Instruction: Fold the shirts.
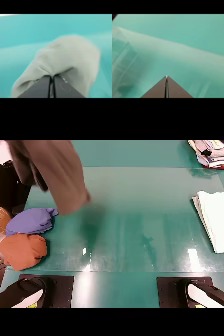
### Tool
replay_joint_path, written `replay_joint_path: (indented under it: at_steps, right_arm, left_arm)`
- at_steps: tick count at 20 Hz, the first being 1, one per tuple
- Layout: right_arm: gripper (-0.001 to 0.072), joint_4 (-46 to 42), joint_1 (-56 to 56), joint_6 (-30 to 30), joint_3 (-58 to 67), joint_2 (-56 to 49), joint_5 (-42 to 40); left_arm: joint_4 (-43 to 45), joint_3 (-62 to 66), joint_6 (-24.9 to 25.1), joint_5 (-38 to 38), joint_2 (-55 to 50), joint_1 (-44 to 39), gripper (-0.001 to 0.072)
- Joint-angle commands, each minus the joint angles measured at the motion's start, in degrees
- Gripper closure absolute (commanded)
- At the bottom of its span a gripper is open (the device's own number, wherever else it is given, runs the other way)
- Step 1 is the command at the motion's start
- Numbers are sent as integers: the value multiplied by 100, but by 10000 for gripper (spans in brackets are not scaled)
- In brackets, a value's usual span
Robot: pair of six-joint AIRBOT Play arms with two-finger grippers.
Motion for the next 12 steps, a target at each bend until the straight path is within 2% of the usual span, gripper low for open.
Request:
replay_joint_path:
  at_steps: [1,3,4,5,6,7,10,12]
  right_arm:
    - [697,0,4,2,363,7,55]
    - [697,2,4,2,411,9,164]
    - [697,0,4,2,411,9,240]
    - [697,-2,4,2,411,9,337]
    - [697,0,4,2,411,9,439]
    - [697,0,4,2,411,9,529]
    - [697,0,4,2,411,9,728]
    - [697,0,4,2,411,9,743]
  left_arm:
    - [-162,-188,-96,-378,-463,-1272,683]
    - [-525,-380,-4,-293,-1010,-1827,680]
    - [-726,-437,175,-225,-1307,-2039,512]
    - [-804,-457,264,-168,-1580,-2181,164]
    - [-767,-457,262,-166,-1818,-2260,27]
    - [-658,-457,269,-190,-1963,-2262,59]
    - [363,-450,254,-568,-2004,-2022,60]
    - [544,-527,199,-935,-1996,-1545,60]
